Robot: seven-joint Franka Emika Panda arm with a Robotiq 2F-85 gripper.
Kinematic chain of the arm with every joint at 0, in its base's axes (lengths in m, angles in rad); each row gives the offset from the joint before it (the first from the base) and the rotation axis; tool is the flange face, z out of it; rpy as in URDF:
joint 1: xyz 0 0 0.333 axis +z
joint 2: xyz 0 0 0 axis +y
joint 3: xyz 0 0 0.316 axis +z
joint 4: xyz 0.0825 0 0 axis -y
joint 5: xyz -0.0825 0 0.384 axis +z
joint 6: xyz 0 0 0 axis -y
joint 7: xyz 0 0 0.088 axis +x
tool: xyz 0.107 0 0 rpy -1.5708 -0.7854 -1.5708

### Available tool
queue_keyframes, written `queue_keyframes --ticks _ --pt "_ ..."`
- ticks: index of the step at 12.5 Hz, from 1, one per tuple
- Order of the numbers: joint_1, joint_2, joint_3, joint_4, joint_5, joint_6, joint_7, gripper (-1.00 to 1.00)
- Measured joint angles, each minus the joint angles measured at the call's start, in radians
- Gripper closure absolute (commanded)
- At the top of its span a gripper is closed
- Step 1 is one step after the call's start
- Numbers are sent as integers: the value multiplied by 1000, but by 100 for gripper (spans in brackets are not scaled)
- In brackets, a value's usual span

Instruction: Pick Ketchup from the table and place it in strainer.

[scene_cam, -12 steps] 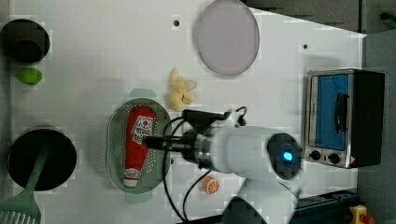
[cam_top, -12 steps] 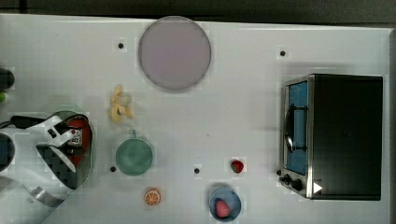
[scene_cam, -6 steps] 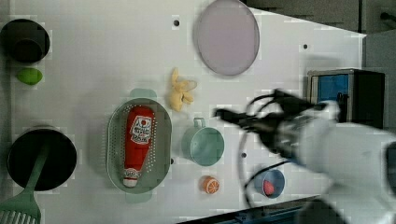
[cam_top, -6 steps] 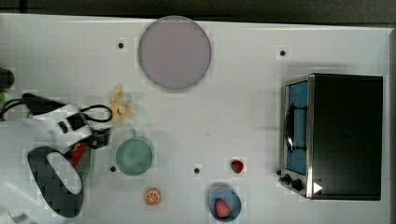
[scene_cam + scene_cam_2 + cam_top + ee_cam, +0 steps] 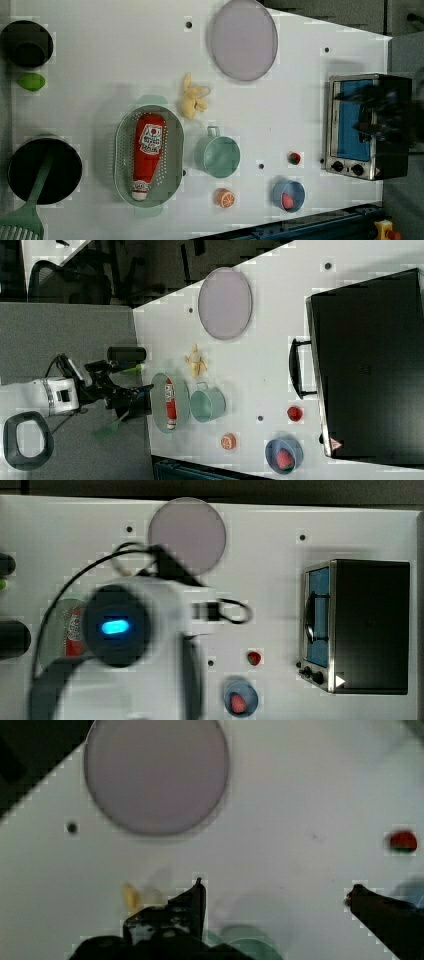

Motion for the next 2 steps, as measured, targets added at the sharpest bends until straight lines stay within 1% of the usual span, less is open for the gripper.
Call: queue_keyframes --ticks 2 --pt "-25 7 -101 35 2 -61 -31 -100"
